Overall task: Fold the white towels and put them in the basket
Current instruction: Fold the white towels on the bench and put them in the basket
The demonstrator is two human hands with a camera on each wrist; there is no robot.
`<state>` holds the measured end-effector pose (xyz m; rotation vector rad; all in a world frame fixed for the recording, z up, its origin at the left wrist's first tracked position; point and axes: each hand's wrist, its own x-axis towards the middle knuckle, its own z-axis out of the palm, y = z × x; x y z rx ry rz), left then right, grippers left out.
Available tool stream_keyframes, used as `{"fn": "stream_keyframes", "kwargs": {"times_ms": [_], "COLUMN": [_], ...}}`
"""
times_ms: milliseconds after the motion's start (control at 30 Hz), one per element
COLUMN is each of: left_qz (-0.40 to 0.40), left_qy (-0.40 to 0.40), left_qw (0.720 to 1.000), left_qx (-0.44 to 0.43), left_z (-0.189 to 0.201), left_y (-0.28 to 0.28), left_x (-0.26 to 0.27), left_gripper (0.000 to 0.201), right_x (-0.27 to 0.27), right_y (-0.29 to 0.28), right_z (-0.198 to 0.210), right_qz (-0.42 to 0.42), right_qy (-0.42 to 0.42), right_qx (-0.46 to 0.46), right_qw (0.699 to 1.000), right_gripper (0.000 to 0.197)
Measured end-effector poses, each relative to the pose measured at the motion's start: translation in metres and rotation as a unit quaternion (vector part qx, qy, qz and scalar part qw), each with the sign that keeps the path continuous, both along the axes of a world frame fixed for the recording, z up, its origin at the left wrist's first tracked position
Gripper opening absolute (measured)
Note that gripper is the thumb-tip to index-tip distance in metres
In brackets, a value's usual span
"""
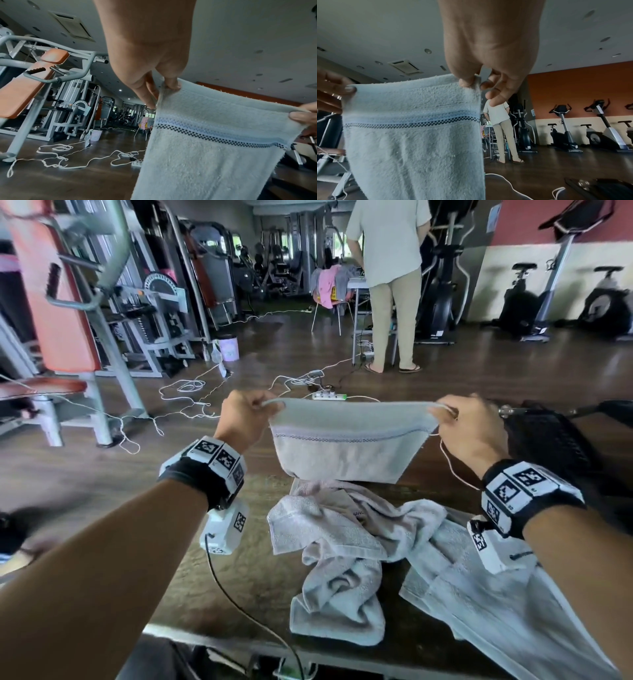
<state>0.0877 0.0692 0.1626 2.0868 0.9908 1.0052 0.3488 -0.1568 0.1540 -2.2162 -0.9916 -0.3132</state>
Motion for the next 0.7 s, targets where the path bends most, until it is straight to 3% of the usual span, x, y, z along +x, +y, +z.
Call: {"fn": "stream_keyframes", "kwargs": {"times_ms": [267,467,567,700], "left_qz": [-0.061,-0.082,-0.101,-0.137], "left_qy": [-0.083,-0.105,-0.113,-0.032], "left_qw": [0.993,0.990,0.987,0.988], "left_qx": [-0.064,-0.040,-0.057,-0.064], "left_z": [0.041,0.037,0.033,0.035], "left_y": [-0.033,-0.056,-0.080,-0.118], "left_x": [-0.009,-0.041,-0.063,-0.108], "left_gripper": [0.010,0.014,0.017,0.013], "right_x": [-0.013,-0.035,-0.048,-0.086], "right_y": [-0.040,-0.075,-0.102,-0.146], "right_z": [0.035,0.042,0.037,0.040], "right_qz": [0.001,0.093,0.139,0.207], "right_qy": [0.029,0.061,0.120,0.225], "right_qx": [0.067,0.081,0.063,0.044], "right_qw": [0.997,0.990,0.981,0.951], "right_gripper": [0.049,0.038,0.039,0.025]}}
